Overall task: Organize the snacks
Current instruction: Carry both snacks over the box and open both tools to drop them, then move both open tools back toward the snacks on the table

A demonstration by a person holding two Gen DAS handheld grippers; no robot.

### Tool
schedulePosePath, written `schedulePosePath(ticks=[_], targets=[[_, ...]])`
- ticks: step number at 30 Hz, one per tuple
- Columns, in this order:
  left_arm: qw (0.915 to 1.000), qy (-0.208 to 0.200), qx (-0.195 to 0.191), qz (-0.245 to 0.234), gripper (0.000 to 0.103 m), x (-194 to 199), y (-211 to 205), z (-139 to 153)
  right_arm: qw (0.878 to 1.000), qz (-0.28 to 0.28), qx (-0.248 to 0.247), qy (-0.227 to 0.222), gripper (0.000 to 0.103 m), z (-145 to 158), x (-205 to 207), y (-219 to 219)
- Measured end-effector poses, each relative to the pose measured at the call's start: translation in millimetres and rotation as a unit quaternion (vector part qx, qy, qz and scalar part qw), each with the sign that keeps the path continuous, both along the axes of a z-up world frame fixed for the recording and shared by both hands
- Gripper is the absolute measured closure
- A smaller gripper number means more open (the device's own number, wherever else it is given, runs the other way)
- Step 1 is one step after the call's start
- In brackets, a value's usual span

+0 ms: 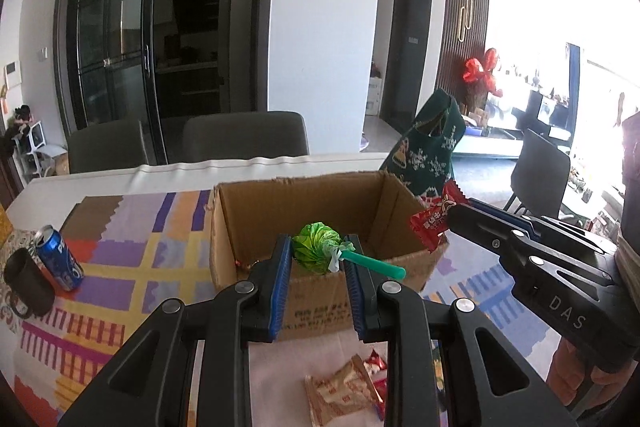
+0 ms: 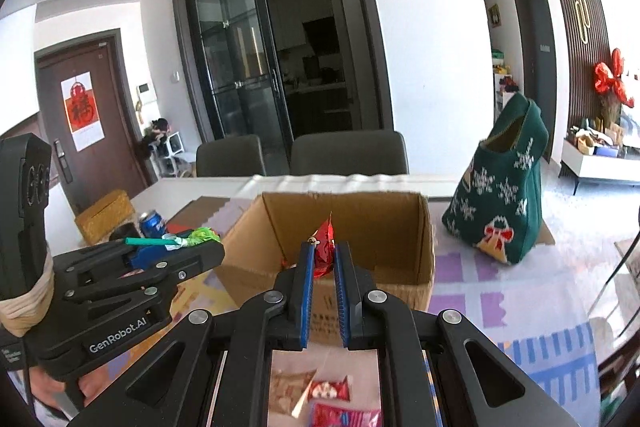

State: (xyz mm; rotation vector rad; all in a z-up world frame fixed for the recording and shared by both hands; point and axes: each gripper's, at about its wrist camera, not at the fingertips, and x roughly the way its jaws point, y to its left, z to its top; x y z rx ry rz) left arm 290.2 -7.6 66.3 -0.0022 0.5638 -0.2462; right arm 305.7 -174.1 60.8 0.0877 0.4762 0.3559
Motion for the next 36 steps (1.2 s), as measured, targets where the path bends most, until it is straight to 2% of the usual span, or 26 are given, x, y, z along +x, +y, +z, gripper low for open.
schedulePosePath(ticks=[12,17,19,20,21,22,26,33,36], targets=[[0.9998,0.017,0.012,0.006,0.076,49,-1,1,1.0,-0.001,-0.009,0.001,0.092,9,45,1],[0.999,0.029,0.032,0.012,0.075,69,-3,-5,1.0,-0.005,-0.017,0.009,0.091,7,63,4],[0.9981,0.034,0.048,0.015,0.059,71,-7,-6,1.0,-0.006,-0.019,0.017,0.091,4,71,5],[0.998,0.032,0.052,0.017,0.045,70,-7,-7,0.999,-0.008,-0.021,0.025,0.084,2,75,5],[0.998,0.023,0.055,0.018,0.041,65,-7,-7,0.999,-0.01,-0.021,0.033,0.067,0,77,4],[0.9979,0.019,0.059,0.019,0.041,62,-6,-8,0.999,-0.017,-0.019,0.041,0.06,-2,78,3],[0.9975,0.017,0.066,0.017,0.038,47,-7,-10,0.999,-0.031,-0.023,0.039,0.058,-7,68,-2],[0.9981,0.013,0.06,0.007,0.03,11,-10,-7,0.997,-0.043,-0.034,0.046,0.042,-8,39,-9],[0.998,0.006,0.063,0.003,0.028,-4,-14,-4,0.997,-0.044,-0.04,0.044,0.04,-6,24,-11]])
